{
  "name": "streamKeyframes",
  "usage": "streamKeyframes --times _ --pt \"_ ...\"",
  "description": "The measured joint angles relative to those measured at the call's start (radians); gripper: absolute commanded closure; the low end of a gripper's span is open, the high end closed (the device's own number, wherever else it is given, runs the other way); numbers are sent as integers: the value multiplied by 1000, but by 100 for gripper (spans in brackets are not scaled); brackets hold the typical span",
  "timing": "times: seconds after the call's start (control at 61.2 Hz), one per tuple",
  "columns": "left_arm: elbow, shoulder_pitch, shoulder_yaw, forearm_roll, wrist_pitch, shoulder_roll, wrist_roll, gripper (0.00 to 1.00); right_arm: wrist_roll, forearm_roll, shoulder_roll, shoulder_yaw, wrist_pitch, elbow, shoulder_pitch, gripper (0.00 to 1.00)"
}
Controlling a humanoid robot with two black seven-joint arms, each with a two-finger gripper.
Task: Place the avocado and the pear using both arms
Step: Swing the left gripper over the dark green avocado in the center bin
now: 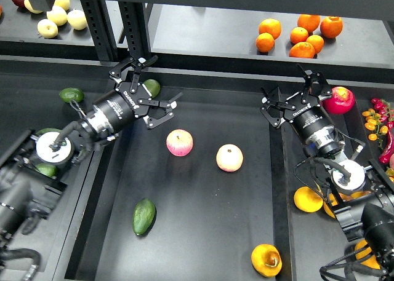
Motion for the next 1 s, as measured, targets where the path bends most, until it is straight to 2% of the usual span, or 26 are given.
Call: streamKeyframes --times 0.196,0.474,0.719,0.997 --pt "-11 -166 259 1 0 115 0 1 0 0 0 -1 0 0 0 0" --pt "-20 -351 546 11 0 141 0 1 -2 0 0 0 0 -1 -2 0" --pt "-26 -421 667 119 0 135 0 1 -4 0 0 0 0 4 -10 0" --pt "-49 -412 753 334 0 123 0 1 -6 0 0 0 0 4 -11 0"
